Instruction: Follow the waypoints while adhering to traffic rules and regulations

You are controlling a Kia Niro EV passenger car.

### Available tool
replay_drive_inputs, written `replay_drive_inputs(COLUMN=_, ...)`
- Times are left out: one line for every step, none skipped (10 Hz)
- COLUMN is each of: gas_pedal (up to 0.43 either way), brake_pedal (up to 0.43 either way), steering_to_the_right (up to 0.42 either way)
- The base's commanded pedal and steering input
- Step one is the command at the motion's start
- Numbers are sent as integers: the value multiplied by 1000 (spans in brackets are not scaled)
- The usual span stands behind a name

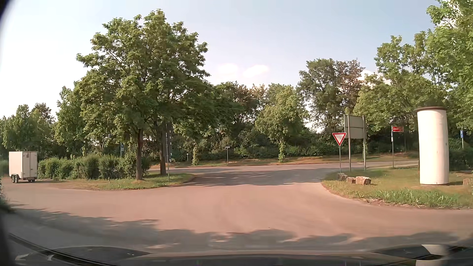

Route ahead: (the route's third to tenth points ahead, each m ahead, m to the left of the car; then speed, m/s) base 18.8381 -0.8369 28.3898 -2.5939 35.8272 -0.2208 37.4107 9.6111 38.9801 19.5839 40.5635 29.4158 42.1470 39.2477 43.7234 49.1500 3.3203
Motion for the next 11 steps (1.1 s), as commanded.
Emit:
replay_drive_inputs(gas_pedal=59, brake_pedal=12, steering_to_the_right=95)
replay_drive_inputs(gas_pedal=59, brake_pedal=12, steering_to_the_right=101)
replay_drive_inputs(gas_pedal=59, brake_pedal=12, steering_to_the_right=103)
replay_drive_inputs(gas_pedal=59, brake_pedal=12, steering_to_the_right=104)
replay_drive_inputs(gas_pedal=59, brake_pedal=12, steering_to_the_right=105)
replay_drive_inputs(gas_pedal=59, brake_pedal=12, steering_to_the_right=101)
replay_drive_inputs(gas_pedal=59, brake_pedal=12, steering_to_the_right=87)
replay_drive_inputs(gas_pedal=59, brake_pedal=12, steering_to_the_right=67)
replay_drive_inputs(gas_pedal=59, brake_pedal=12, steering_to_the_right=50)
replay_drive_inputs(gas_pedal=59, brake_pedal=12, steering_to_the_right=38)
replay_drive_inputs(gas_pedal=59, brake_pedal=12, steering_to_the_right=30)
